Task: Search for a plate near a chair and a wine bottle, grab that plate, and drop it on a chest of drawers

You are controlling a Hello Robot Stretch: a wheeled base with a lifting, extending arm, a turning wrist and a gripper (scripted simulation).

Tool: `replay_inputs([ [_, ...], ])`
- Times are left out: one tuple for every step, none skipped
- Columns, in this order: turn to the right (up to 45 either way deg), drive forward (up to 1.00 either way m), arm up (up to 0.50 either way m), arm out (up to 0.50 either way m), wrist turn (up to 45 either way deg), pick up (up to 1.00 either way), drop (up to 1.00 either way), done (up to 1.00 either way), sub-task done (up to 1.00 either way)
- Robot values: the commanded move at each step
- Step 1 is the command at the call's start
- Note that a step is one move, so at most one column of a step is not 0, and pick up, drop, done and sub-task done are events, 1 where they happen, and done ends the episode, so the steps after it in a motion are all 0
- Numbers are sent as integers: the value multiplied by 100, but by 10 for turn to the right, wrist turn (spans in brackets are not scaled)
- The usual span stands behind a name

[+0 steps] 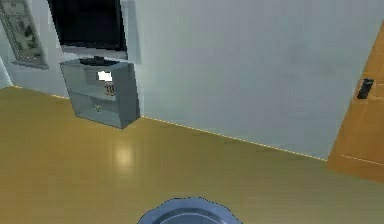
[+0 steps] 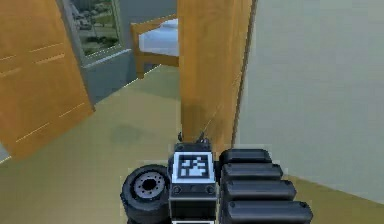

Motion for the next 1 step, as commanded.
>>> replay_inputs([
  [420,0,0,0,0,0,0,0,0],
])
